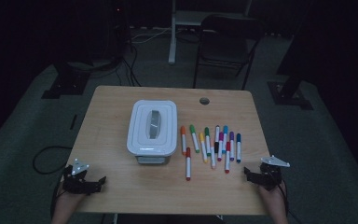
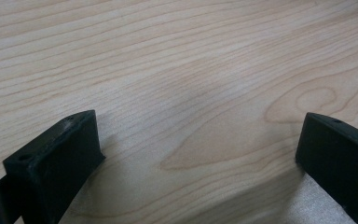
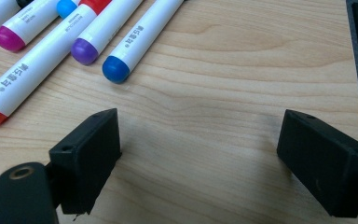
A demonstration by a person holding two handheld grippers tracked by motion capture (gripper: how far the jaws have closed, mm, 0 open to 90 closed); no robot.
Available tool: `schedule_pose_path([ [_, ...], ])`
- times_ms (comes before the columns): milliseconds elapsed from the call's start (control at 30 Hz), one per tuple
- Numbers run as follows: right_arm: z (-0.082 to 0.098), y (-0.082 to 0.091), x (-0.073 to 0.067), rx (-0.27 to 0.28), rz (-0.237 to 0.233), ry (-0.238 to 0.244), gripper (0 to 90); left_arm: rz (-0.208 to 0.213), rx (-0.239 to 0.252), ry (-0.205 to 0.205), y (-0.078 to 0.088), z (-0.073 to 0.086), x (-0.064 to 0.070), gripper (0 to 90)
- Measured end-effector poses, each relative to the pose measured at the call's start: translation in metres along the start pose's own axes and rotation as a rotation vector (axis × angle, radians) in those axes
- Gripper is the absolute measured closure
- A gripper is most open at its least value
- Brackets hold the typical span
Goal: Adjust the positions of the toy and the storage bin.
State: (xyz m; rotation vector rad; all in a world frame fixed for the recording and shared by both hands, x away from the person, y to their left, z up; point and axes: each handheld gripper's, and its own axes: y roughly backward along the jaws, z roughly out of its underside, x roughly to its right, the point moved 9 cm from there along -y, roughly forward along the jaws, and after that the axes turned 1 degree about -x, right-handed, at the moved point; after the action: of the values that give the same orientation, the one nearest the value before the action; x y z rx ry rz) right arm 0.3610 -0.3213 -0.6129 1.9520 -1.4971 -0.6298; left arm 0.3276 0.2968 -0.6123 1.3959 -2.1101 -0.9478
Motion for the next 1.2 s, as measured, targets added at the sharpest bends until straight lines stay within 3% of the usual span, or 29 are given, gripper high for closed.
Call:
schedule_pose_path([
  [367,0.001,0.001,-0.001,-0.002,-0.005,0.005,12.4,-0.001,-0.004,0.011,-0.004,-0.006,0.002,0.5],
  [500,-0.001,0.003,-0.003,-0.004,0.004,-0.006,12.4,0.032,-0.016,0.008,-0.008,-0.013,0.005,0.5],
  [667,-0.028,0.013,-0.014,0.060,-0.003,-0.017,12.4,0.034,0.006,-0.007,-0.014,-0.028,0.007,0.5],
  [733,-0.028,0.013,-0.014,0.060,-0.003,-0.017,12.4,0.038,0.009,-0.005,-0.015,-0.031,0.007,0.5],
  [767,-0.046,0.015,-0.023,0.085,-0.017,-0.012,12.4,0.042,0.015,-0.003,-0.019,-0.038,0.008,0.5],
  [900,-0.071,0.009,-0.046,0.113,-0.058,-0.001,12.5,0.058,0.026,-0.030,-0.026,-0.052,0.012,0.5],
  [933,-0.071,0.009,-0.046,0.113,-0.058,-0.001,12.5,0.058,0.026,-0.030,-0.026,-0.052,0.012,0.5],
  [1033,-0.092,-0.003,-0.068,0.121,-0.092,0.037,12.6,0.074,0.052,-0.023,-0.030,-0.065,0.010,0.5],
  [1200,-0.115,-0.024,-0.099,0.102,-0.129,0.081,12.6,0.061,0.076,-0.009,-0.040,-0.084,0.003,0.5],
])
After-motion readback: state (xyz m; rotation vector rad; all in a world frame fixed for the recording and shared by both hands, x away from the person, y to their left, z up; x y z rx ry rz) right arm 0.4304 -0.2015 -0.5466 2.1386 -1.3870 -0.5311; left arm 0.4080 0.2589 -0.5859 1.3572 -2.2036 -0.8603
